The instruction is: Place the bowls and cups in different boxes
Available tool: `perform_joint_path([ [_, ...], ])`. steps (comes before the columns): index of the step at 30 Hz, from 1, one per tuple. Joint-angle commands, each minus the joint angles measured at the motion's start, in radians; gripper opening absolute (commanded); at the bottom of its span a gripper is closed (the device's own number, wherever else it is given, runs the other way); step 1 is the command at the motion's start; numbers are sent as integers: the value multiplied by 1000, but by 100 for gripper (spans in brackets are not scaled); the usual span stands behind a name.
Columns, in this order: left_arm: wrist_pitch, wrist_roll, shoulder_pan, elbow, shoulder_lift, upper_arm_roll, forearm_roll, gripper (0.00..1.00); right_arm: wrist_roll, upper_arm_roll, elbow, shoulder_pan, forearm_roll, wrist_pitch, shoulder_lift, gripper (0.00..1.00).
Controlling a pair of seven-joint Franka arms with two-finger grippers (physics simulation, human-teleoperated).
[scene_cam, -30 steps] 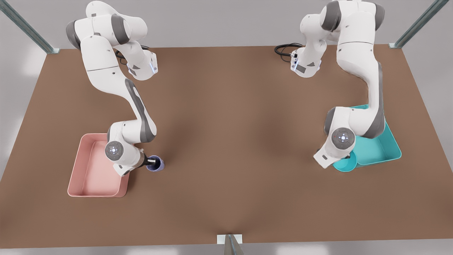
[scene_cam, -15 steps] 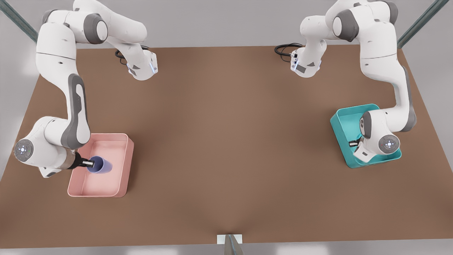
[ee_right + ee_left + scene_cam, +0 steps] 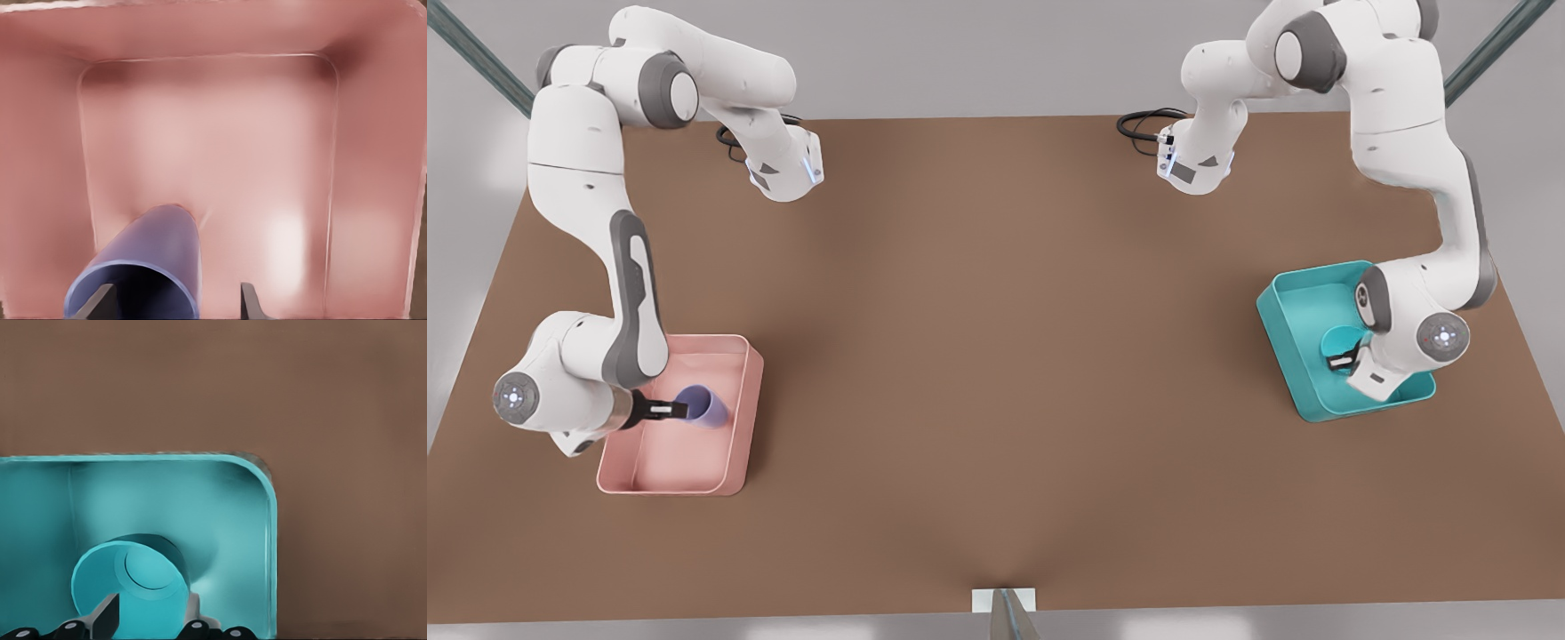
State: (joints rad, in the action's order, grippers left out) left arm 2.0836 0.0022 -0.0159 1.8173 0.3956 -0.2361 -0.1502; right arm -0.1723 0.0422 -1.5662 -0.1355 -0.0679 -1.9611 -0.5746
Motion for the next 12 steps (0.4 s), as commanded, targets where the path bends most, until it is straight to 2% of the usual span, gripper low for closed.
perform_joint_path([
  [1, -456, -2, -6, -147, -54, 81, -16, 100, -136, -4, 15, 2, -72, 183, 48, 100],
  [2, -568, -4, -7, -243, -83, 124, 53, 100, -128, -5, 52, 2, -98, 355, 94, 100],
  [3, -614, -8, -15, -306, -106, 172, 136, 100, 8, -7, 123, 5, -87, 517, 133, 100],
  [4, -637, -10, -29, -374, -109, 230, 167, 100, 149, -4, 225, 30, -72, 602, 133, 100],
  [6, -645, -8, -84, -401, -159, 267, 161, 100, 163, -2, 386, 51, 39, 642, 134, 100],
  [7, -651, -27, -116, -398, -188, 268, 118, 100, 165, -4, 410, 63, 42, 677, 174, 100],
  [8, -652, -30, -128, -398, -208, 268, 113, 100, 166, -4, 394, 74, 43, 702, 229, 100],
  [10, -648, -28, -118, -408, -179, 267, 101, 100, 192, 5, 244, 100, 34, 645, 338, 100],
  [12, -666, -31, -124, -408, -185, 271, 100, 100, 194, 5, 235, 99, 33, 636, 340, 100],
])
